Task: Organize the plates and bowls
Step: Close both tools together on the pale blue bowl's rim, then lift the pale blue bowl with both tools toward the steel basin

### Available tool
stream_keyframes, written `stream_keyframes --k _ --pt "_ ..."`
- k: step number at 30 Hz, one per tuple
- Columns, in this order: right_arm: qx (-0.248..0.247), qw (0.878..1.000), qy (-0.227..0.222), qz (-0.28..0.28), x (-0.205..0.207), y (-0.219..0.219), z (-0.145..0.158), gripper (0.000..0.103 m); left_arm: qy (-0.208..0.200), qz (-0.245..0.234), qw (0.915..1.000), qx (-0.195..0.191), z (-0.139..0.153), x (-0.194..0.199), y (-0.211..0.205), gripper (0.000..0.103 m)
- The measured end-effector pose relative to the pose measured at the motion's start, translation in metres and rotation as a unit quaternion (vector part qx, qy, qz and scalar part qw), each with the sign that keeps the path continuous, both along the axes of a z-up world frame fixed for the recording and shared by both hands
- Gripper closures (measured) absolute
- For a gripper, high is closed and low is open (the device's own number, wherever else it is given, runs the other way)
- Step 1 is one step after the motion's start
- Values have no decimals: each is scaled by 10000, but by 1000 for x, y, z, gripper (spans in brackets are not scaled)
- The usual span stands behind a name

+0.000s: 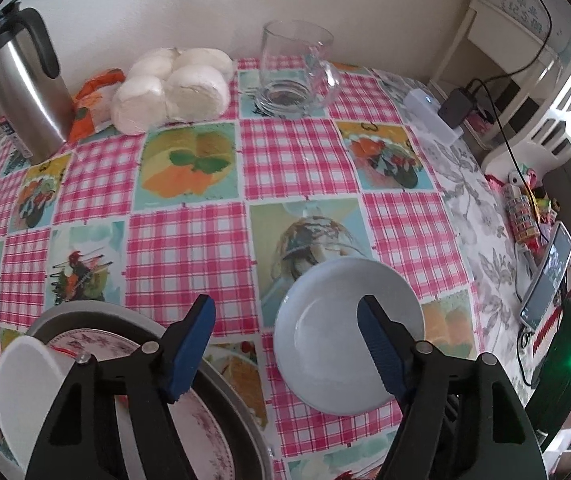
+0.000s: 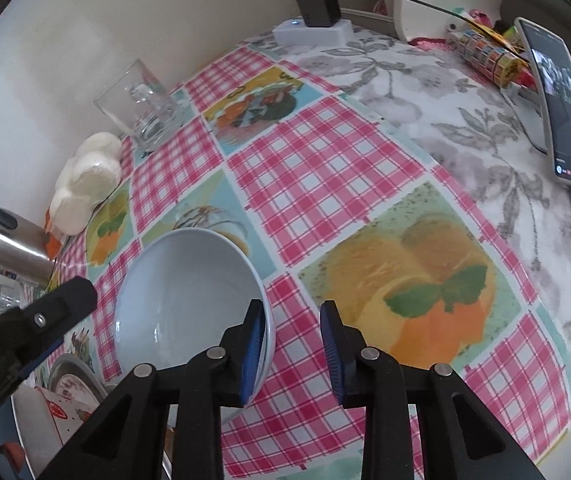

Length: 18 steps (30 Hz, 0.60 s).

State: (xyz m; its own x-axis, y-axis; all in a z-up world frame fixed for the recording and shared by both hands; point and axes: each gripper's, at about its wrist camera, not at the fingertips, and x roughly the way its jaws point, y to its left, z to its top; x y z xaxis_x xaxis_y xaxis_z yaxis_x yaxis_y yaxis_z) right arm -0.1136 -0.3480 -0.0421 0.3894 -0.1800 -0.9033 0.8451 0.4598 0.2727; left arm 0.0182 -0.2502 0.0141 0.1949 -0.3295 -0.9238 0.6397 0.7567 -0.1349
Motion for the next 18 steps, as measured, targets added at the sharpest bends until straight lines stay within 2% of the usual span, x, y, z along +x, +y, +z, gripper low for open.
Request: stream_keyframes --k 6,9,18 --pt "93 9999 -6 -51 -2 -1 -4 71 143 -133 9997 152 -15 -5 -8 31" --pt "109 9999 -7 -51 -2 -2 -5 71 233 -109 9994 210 -22 -4 -9 40" --pt "115 9999 14 -61 -3 -2 -6 71 385 -40 9988 291 -36 -4 -9 47"
